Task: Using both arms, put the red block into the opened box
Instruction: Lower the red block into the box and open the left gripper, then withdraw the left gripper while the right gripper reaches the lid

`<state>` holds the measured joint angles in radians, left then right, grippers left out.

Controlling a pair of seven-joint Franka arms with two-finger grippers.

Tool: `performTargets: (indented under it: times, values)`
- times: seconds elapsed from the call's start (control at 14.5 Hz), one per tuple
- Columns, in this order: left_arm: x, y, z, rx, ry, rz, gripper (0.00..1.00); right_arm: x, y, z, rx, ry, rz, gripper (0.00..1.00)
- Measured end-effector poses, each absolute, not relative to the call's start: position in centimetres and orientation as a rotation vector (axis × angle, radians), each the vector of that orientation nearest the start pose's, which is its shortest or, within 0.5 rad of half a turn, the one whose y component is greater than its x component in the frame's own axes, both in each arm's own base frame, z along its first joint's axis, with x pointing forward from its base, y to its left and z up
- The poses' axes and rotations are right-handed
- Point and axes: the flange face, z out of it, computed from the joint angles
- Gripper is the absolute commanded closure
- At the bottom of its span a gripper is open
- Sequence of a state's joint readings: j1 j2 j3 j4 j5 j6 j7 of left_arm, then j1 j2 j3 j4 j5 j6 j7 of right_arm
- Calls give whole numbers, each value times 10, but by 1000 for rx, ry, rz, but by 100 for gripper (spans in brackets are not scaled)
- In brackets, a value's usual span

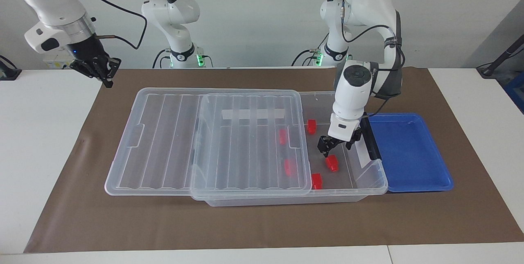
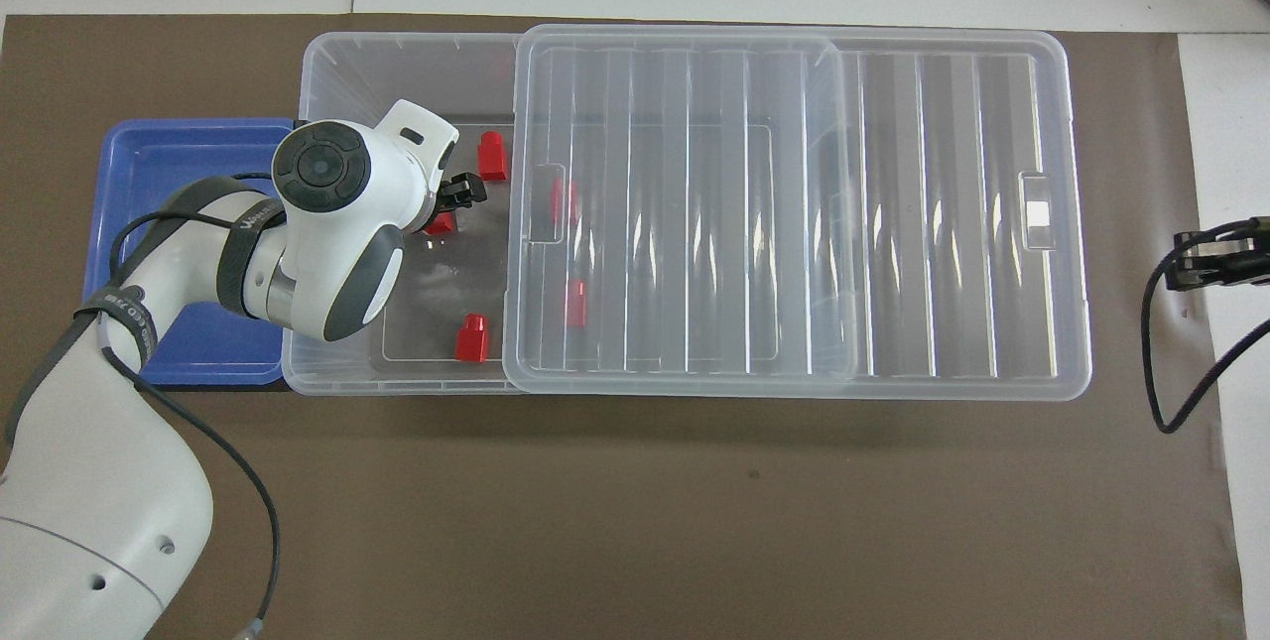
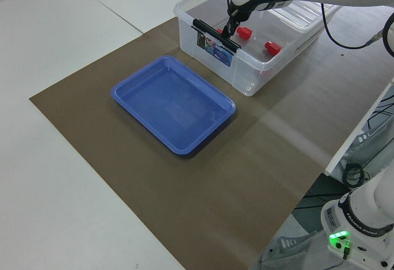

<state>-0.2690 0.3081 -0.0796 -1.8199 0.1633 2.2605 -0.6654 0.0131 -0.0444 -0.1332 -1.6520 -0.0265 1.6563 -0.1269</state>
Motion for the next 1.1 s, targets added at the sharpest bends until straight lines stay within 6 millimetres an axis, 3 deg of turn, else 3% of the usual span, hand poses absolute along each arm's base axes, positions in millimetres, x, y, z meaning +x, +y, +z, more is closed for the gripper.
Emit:
performTargets:
  times: [0.21, 0.34, 0.69, 0.89, 1.1]
  values:
    - [606, -213, 395, -3074, -386, -265, 0, 549, -103, 598, -3178, -70, -154, 100]
    - [603, -212, 403, -3065, -402, -250, 0, 555, -113, 579, -3183, -89, -177, 100]
    - [599, -198, 471, -3027, -448, -235, 0, 588, -117, 524, -3191, -135, -197, 100]
    - [594, -173, 502, -3007, -452, -229, 0, 603, -117, 495, -3181, -131, -190, 100]
    - [595, -121, 535, -2990, -398, -197, 0, 618, -113, 466, -3147, -138, -212, 100]
